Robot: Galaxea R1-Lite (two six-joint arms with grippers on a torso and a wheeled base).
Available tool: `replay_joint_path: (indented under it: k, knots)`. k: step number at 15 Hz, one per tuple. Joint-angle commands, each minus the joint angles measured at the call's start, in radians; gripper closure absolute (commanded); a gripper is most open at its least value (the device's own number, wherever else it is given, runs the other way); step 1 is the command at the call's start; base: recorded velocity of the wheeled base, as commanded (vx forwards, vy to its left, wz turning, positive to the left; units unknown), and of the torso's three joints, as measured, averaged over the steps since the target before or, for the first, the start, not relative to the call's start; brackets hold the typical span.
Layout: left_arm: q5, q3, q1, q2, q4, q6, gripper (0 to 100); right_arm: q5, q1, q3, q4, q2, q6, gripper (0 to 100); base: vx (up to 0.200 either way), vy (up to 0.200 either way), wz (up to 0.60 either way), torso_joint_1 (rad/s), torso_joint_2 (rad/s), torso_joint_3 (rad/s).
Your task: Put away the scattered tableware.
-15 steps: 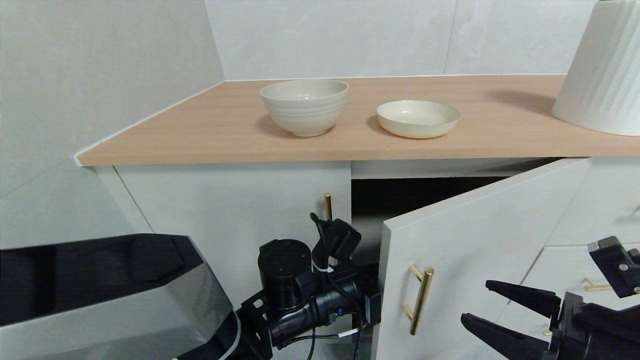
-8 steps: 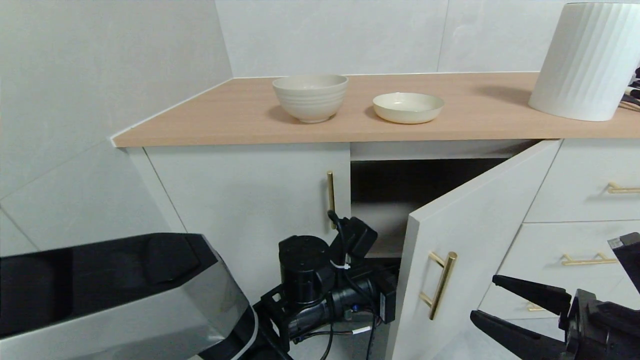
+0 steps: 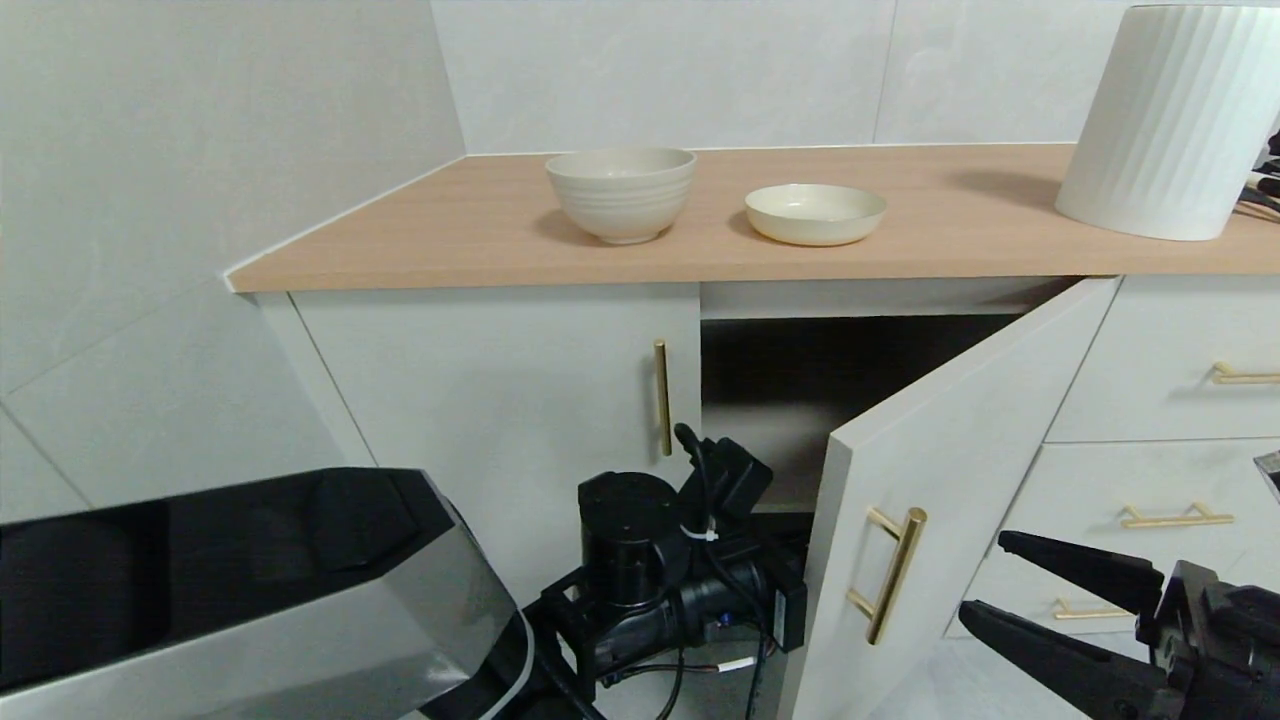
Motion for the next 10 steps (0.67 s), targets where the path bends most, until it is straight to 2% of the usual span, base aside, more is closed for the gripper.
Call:
replay_joint_path:
  k: [1, 3, 6, 10]
  knots:
    - [0.000, -0.024, -0.007, 0.003, 0.025, 0.000, 100, 0.002, -0.023, -0.047, 0.047, -0.066, 0.001, 0, 0.000, 0.000, 0.00, 0.000, 0.00, 0.000]
    - [0.000, -0.027, -0.007, 0.000, 0.048, -0.001, 100, 0.005, -0.024, -0.100, 0.127, -0.133, 0.001, 0, 0.000, 0.000, 0.00, 0.000, 0.00, 0.000]
    - [-0.009, -0.035, -0.007, 0.004, 0.049, -0.006, 100, 0.010, -0.024, -0.165, 0.239, -0.202, 0.001, 0, -0.200, 0.000, 0.00, 0.004, 0.00, 0.002]
    - [-0.029, -0.050, -0.007, -0.006, 0.103, -0.004, 100, 0.011, -0.024, -0.206, 0.251, -0.213, 0.001, 0, 0.000, 0.000, 0.00, 0.000, 0.00, 0.000]
